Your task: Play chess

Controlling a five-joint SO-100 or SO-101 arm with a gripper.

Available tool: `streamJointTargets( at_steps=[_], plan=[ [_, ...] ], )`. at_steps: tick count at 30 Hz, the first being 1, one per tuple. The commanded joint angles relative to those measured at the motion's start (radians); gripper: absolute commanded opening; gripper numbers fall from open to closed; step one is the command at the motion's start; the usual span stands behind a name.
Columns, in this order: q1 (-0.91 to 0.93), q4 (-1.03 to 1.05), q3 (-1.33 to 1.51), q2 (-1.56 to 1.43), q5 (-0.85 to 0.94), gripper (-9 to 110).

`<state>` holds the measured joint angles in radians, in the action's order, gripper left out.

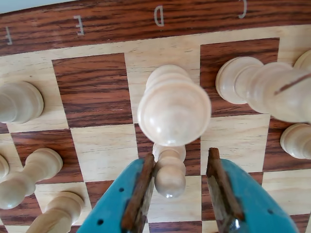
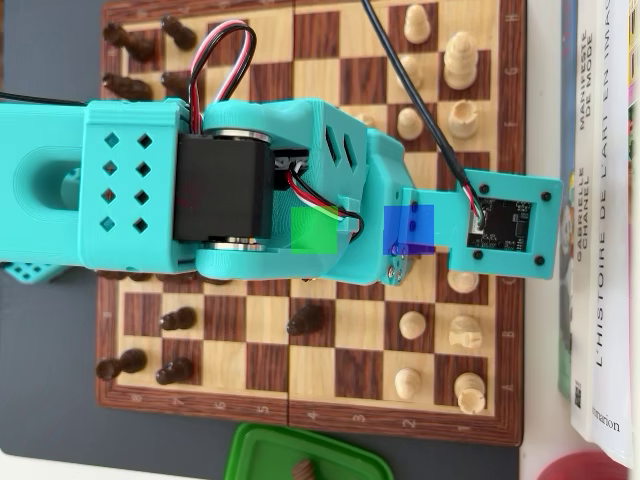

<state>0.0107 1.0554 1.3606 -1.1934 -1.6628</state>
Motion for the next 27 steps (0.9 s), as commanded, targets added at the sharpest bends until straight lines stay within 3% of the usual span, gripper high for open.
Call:
streamJointTargets(
  at_steps=[1, 27],
  plan=[
    [0.009, -0.005, -0.048, -0.029, 0.006, 16],
    [0.005, -0.005, -0.064, -0.031, 0.006, 12]
  ],
)
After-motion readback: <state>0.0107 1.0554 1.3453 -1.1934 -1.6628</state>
